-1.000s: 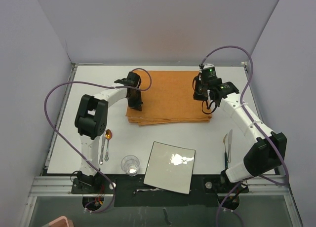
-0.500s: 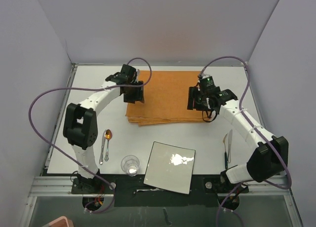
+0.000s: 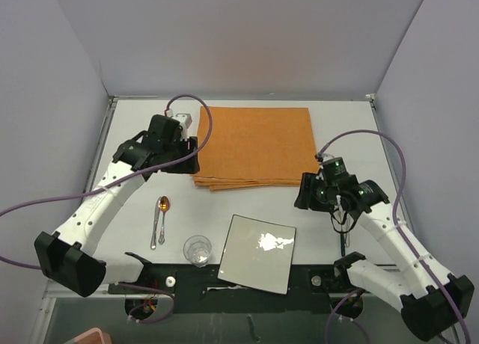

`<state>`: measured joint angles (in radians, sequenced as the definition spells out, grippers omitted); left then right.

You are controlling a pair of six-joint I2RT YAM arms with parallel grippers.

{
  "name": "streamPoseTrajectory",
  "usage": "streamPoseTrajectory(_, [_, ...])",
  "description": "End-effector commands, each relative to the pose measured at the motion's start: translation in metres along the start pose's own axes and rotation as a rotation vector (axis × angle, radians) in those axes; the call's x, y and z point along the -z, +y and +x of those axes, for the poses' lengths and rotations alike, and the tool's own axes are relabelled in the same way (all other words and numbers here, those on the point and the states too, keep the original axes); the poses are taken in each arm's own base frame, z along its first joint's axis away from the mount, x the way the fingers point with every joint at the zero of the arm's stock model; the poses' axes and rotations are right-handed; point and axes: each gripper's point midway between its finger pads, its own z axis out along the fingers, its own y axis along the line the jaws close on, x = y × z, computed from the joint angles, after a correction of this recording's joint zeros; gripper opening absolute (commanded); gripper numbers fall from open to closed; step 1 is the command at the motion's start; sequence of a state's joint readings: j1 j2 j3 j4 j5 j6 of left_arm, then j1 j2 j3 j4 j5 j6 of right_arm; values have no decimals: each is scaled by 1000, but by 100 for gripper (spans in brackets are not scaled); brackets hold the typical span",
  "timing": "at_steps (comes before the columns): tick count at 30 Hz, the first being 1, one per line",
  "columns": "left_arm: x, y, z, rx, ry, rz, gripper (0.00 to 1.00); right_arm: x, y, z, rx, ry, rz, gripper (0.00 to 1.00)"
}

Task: Set the dinner table for one person
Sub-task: Flatten out the napkin at the center of the board.

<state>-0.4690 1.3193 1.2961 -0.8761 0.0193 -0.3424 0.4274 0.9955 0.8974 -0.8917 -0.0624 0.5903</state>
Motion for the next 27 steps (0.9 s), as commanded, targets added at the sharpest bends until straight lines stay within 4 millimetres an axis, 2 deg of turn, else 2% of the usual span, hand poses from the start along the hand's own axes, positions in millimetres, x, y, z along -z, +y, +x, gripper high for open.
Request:
streamPoseTrajectory(1, [24,9,-13,19,-90,-26,54,18,0,42,-41,74,-63,50])
streamPoseTrajectory(4, [23,9,-7,31,-78,-22,54,24,-2,61,-89,100,-87,47])
streamPoseTrajectory(7, [24,7,-5,43,-79,-7,54,25,-6,71,-90,103,-90,47])
streamPoseTrajectory(12, [23,8,-2,36,-66,-12,54,18,-16,91,-117,251,-8,47])
streamPoseTrajectory(15, [22,6,-4,37,-64,-3,54,15,-18,93,-113,298,19,51])
streamPoseTrajectory(22, [22,4,-4,31,-58,5,54,12,-15,101,-22,405,46,49])
streamPoseTrajectory(24, [22,-2,-2,13,-45,41,50,13,-13,101,-1,406,55,48])
streamPoseTrajectory(27, [21,-18,11,-33,33,112,35,17,-6,87,7,356,51,48])
